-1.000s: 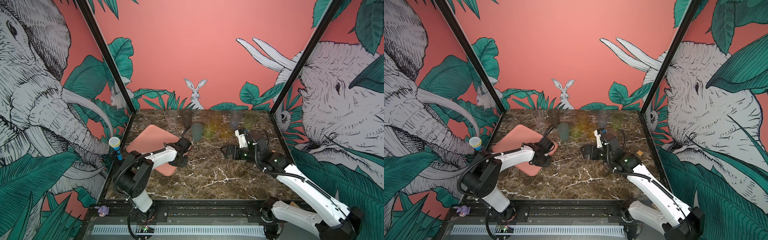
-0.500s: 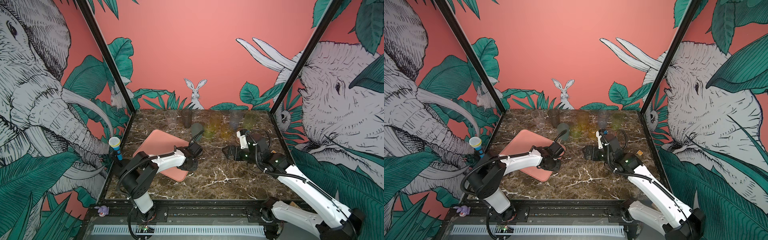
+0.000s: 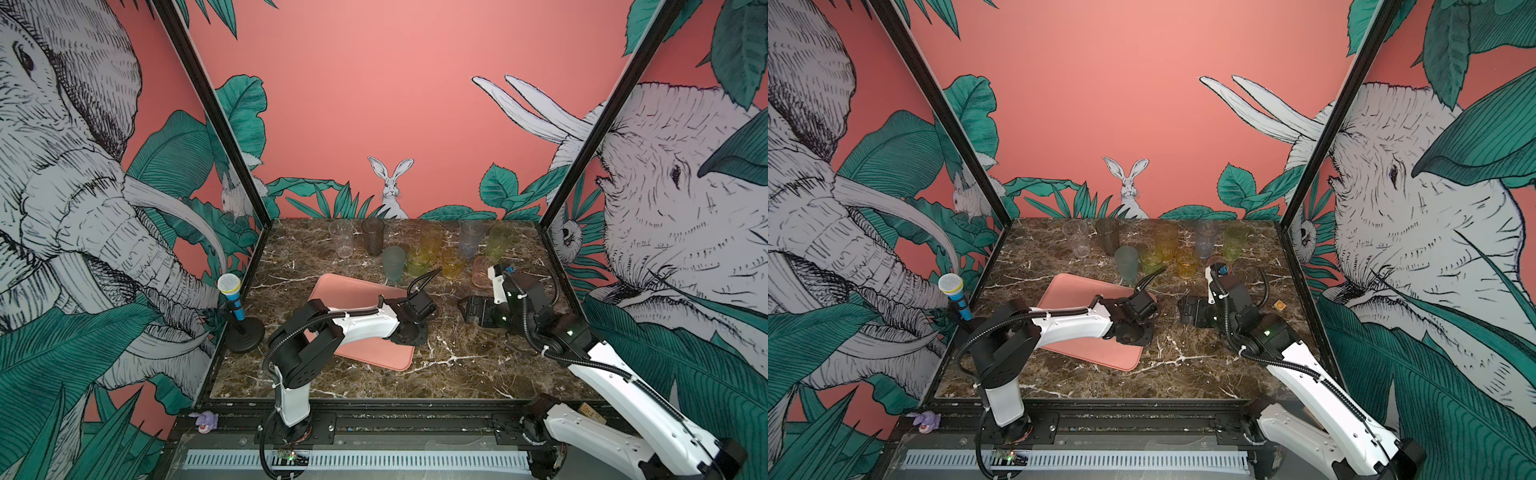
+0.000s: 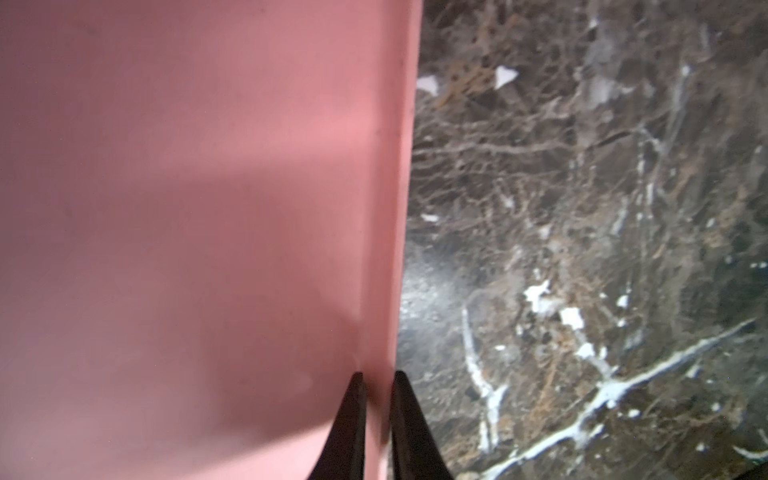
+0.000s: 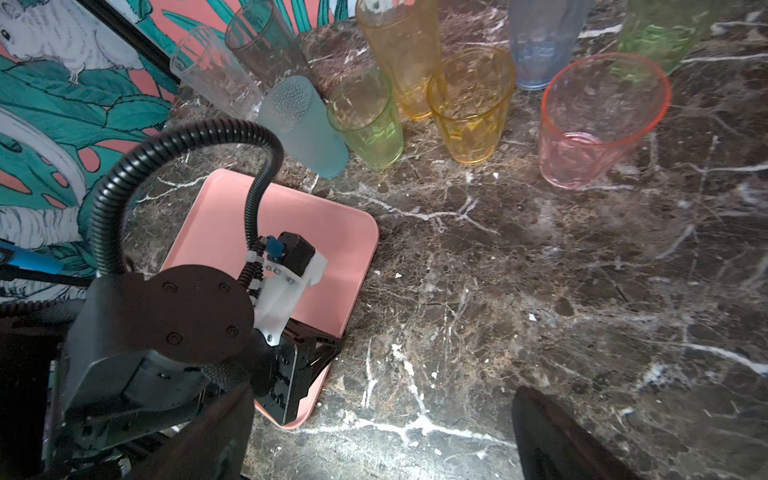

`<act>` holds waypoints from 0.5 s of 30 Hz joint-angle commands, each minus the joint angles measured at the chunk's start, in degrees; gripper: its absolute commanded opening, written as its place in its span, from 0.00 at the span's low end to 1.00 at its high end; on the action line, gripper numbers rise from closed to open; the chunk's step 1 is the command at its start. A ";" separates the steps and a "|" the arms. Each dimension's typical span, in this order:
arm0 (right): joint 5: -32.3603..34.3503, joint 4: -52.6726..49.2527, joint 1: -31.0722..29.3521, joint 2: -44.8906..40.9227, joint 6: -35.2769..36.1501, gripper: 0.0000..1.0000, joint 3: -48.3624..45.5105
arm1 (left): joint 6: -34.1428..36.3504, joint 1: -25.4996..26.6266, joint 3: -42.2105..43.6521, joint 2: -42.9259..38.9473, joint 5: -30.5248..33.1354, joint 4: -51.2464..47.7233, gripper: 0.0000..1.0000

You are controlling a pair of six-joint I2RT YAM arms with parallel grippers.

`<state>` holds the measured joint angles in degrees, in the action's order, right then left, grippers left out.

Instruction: Place the glasses into the tray

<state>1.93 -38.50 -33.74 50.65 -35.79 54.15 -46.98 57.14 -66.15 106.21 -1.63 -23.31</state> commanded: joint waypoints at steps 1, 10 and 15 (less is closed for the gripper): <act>4.35 -4.40 2.21 -3.07 -0.27 0.99 1.81 | -4.26 1.75 -2.58 2.33 -2.17 3.60 0.15; 6.61 -12.11 10.54 -9.49 0.80 0.99 4.40 | -7.81 4.94 -9.82 8.29 -3.07 8.10 0.14; 5.53 -14.18 13.31 -10.36 0.72 0.99 6.59 | -10.45 5.77 -13.10 11.52 -4.95 11.48 0.15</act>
<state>6.87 -50.39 -21.39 40.47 -35.35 58.96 -54.19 62.13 -77.43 116.66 -5.04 -14.37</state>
